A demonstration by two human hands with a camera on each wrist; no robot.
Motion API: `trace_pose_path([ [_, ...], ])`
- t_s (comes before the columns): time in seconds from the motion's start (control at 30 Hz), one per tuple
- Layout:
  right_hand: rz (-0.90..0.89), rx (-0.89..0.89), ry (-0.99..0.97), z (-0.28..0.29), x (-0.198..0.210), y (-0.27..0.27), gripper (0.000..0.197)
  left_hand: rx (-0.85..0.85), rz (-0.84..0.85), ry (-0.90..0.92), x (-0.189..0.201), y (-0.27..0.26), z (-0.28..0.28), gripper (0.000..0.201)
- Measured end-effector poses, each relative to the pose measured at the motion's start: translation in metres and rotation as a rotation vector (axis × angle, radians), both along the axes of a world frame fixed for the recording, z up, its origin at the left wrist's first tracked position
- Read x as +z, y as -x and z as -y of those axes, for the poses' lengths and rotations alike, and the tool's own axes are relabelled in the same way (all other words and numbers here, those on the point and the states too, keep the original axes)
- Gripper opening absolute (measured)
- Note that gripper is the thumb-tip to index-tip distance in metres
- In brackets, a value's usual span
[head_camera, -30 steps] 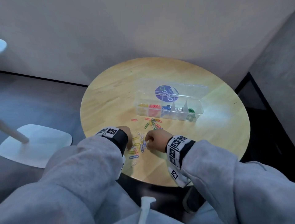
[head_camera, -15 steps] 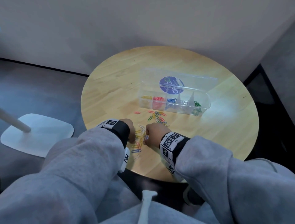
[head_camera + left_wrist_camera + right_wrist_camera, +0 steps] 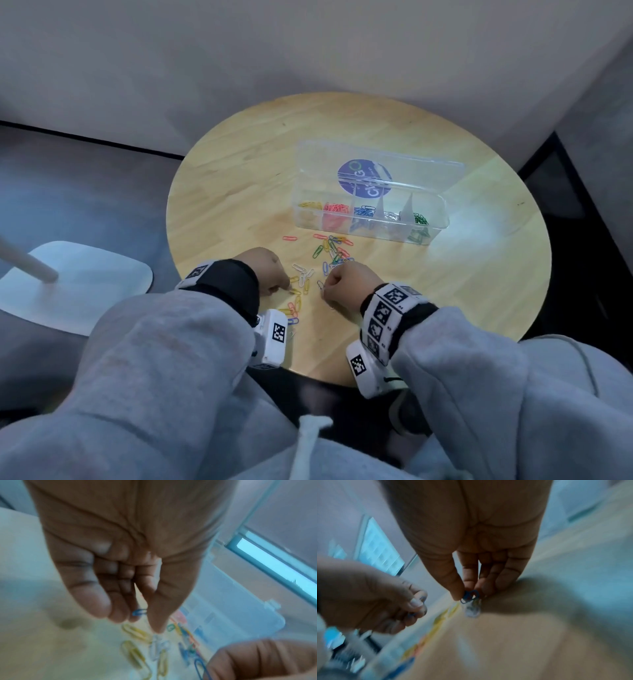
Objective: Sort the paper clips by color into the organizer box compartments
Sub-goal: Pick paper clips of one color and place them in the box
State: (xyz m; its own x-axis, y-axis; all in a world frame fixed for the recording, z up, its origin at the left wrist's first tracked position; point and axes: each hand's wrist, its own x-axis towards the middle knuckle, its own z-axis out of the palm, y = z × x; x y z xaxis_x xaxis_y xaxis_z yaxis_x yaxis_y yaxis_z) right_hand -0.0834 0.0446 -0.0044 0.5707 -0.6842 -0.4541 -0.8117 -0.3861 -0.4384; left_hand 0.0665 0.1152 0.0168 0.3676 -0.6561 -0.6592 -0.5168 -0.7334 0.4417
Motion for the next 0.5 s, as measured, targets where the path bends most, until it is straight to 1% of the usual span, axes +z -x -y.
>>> trace_pose_path([
  [0.07,0.119,-0.163,-0.077,0.005,-0.002,0.008,0.013,0.041,-0.089,0.065,0.002,-0.002,-0.001,0.029],
  [0.1,0.195,-0.255,-0.157,0.008,-0.003,0.013,0.015,0.062,-0.126,0.096,0.003,-0.002,-0.001,0.031],
  [0.13,0.27,-0.334,-0.254,0.011,-0.002,0.017,0.019,0.093,-0.167,0.136,0.004,-0.002,0.0,0.032],
  [0.2,0.384,-0.422,-0.423,0.018,0.0,0.025,0.024,0.19,-0.292,0.207,0.009,0.001,0.002,0.026],
  [0.27,0.499,-0.501,-0.55,0.022,0.004,0.032,0.022,0.277,-0.432,0.246,0.014,0.006,0.003,0.023],
  [0.33,0.633,-0.609,-0.678,0.023,0.007,0.036,0.022,0.334,-0.511,0.255,0.019,0.011,0.005,0.024],
  [0.43,0.74,-0.733,-0.838,0.022,0.009,0.043,0.029,0.377,-0.53,0.255,0.021,0.015,0.005,0.029],
  [0.5,0.776,-0.802,-0.912,0.021,0.009,0.046,0.029,0.37,-0.469,0.225,0.02,0.017,0.007,0.028],
])
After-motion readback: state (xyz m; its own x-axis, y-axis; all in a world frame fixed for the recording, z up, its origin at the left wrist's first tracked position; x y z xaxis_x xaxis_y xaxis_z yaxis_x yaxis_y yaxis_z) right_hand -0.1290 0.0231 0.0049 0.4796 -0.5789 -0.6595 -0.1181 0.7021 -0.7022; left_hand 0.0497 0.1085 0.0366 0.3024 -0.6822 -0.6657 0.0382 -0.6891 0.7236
